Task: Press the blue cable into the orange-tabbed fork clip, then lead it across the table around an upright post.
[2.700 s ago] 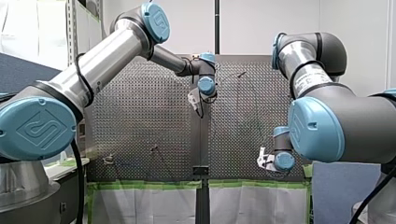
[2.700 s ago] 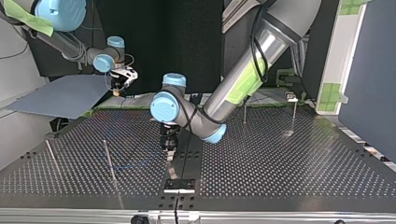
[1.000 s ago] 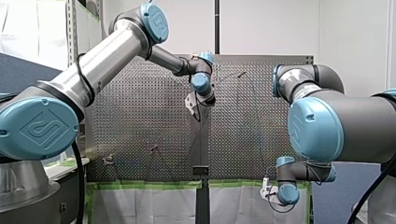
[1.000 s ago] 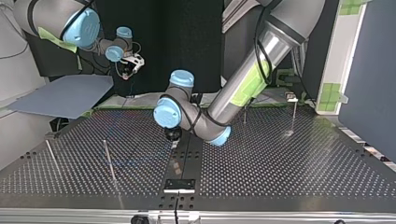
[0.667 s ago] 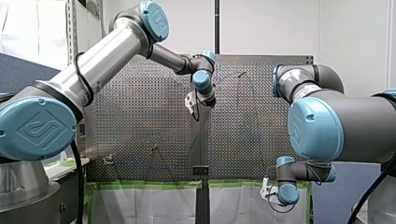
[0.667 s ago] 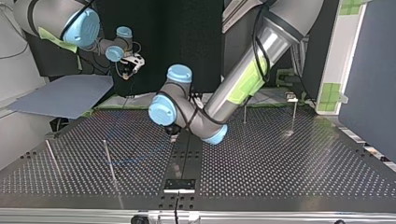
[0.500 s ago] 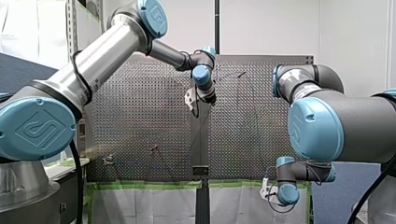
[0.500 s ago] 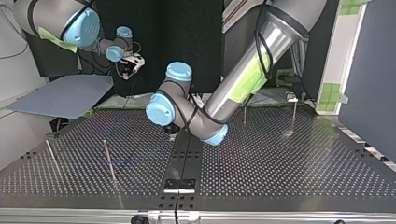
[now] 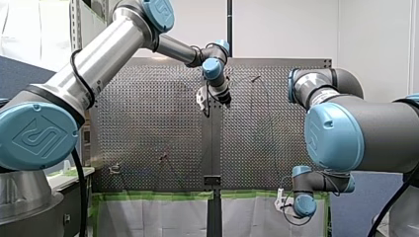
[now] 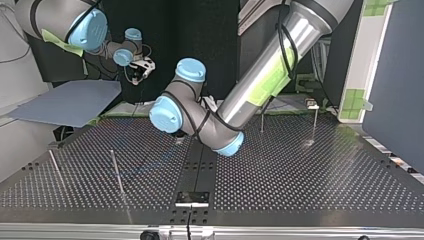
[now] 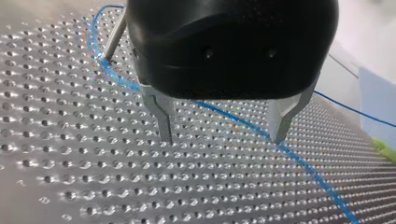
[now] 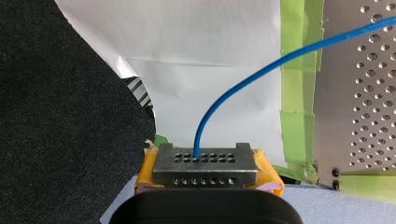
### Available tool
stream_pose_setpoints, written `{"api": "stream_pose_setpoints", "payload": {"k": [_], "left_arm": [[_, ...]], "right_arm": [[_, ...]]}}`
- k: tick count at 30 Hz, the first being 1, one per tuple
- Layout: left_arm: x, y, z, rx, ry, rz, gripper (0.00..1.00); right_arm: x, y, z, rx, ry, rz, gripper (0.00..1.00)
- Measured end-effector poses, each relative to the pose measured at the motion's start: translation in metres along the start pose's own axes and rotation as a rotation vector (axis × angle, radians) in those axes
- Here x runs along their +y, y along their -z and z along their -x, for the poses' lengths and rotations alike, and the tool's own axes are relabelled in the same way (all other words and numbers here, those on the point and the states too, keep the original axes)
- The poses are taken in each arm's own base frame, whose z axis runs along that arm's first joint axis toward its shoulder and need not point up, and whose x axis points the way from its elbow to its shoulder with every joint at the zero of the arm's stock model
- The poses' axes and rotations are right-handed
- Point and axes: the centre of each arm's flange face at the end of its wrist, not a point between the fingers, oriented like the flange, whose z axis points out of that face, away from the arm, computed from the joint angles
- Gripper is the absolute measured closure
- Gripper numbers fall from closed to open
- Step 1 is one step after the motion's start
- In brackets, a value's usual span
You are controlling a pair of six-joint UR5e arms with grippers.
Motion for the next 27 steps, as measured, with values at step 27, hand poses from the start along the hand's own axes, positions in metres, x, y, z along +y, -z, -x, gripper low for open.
{"api": "stream_pose_setpoints", "payload": {"k": [27], "left_arm": [[-0.063,0.087,0.055,-0.117,-0.085,-0.195,0.02]], "right_arm": [[-0.002,0.001,0.001,-0.002,0.005,-0.004,1.00]]}}
